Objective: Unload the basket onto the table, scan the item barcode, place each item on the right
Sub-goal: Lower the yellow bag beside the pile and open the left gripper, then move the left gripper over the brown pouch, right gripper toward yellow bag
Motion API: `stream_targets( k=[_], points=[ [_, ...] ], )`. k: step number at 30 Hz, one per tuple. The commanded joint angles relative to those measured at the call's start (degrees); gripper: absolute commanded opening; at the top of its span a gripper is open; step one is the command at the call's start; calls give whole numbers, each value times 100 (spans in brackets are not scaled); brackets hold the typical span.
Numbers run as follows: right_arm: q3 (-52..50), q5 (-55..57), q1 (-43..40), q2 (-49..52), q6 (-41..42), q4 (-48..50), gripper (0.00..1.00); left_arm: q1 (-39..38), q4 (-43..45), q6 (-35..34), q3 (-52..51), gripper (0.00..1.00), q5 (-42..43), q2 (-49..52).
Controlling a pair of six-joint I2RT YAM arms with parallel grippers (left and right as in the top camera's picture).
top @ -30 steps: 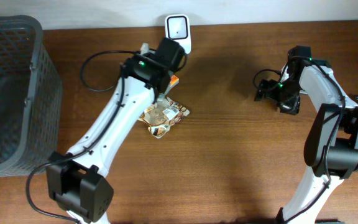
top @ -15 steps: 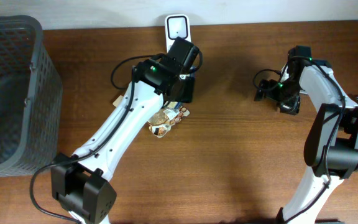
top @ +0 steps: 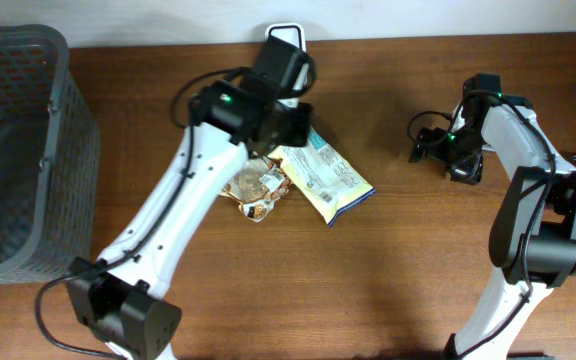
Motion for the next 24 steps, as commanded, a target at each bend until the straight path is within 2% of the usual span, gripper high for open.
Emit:
stream_targets(
  k=[1,9,13,14,16,18,19,20,21,23,24],
  points=[
    [-50,-48,26,11,42,7,98,426,-186,68,42,11,-754,-57],
    [-50,-48,26,11,42,4,98,734,-457,57,-343,12,-739,573],
    [-50,-48,26,11,42,4,99,737,-538,57,-358,17,-737,872],
    [-50,-48,26,11,42,4,98,734,-568,57,-358,24,-737,909],
    [-50,-50,26,11,44,39,99,734,-640,57,-358,27,-737,984],
    [-50,-52,26,11,44,221,98,737,-710,59,-358,41,-739,1060],
    [-50,-50,26,11,42,269,99,737,-721,59,-358,53,-741,1071],
    [-50,-48,26,11,42,310,99,737,-728,59,-361,75,-741,1075],
    [-50,-48,26,11,42,334,98,748,-728,59,-358,86,-741,1075],
    [-50,-50,26,11,42,459,98,798,-710,59,-358,100,-741,1075],
    [-50,-168,26,11,44,546,99,841,-708,59,-358,99,-741,1075]
  ],
)
